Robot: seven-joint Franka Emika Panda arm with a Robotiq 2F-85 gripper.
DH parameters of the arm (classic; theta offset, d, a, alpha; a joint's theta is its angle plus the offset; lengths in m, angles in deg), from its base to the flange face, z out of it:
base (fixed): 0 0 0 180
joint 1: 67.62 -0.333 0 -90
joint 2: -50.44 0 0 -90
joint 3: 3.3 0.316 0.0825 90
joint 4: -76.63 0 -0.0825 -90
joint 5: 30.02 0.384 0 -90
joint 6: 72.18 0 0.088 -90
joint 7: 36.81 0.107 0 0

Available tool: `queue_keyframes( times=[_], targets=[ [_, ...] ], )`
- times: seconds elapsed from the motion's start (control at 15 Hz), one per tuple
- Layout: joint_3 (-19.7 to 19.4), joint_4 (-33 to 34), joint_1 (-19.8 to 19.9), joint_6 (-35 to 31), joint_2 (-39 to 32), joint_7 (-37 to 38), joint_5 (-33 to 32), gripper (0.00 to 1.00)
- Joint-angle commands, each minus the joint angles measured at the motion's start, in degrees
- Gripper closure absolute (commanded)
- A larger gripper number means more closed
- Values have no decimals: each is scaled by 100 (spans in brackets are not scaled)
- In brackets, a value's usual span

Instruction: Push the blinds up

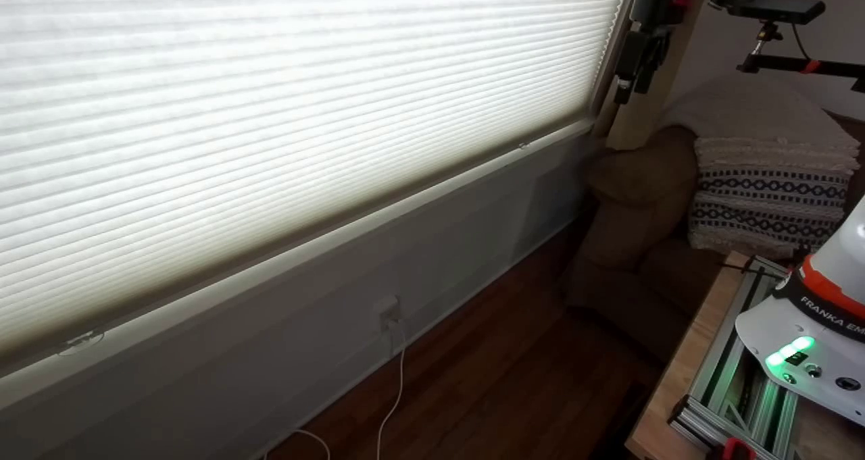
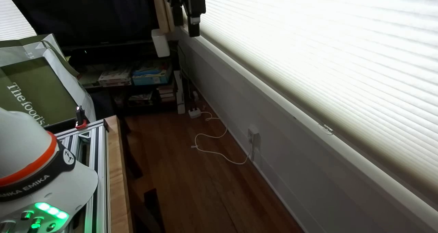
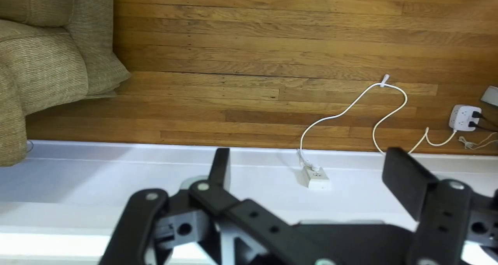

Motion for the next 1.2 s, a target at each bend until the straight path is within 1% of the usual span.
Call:
queue_keyframes(
  times=[0.0,0.2,0.47,0.53,0.6,0.73,0.8,0.93,1.07,1.13],
  targets=[
    [-235,232,5,47,-331,-131,307,0],
    [-721,519,73,-93,-800,-575,827,0],
    [-1424,898,205,-178,-1599,-1757,1680,0],
    [-1541,943,278,-242,-1789,-2022,1866,0],
    [-1630,953,369,-447,-1974,-2184,2083,0],
    [-1724,940,530,-1026,-2291,-2395,2561,0],
    [-1744,877,597,-1430,-2447,-2500,2862,0],
    [-1734,883,711,-2006,-2814,-2694,3462,0],
    [-1669,958,825,-2346,-3172,-2965,4054,0],
    [-1624,1016,893,-2443,-3354,-3146,4097,0]
  ],
)
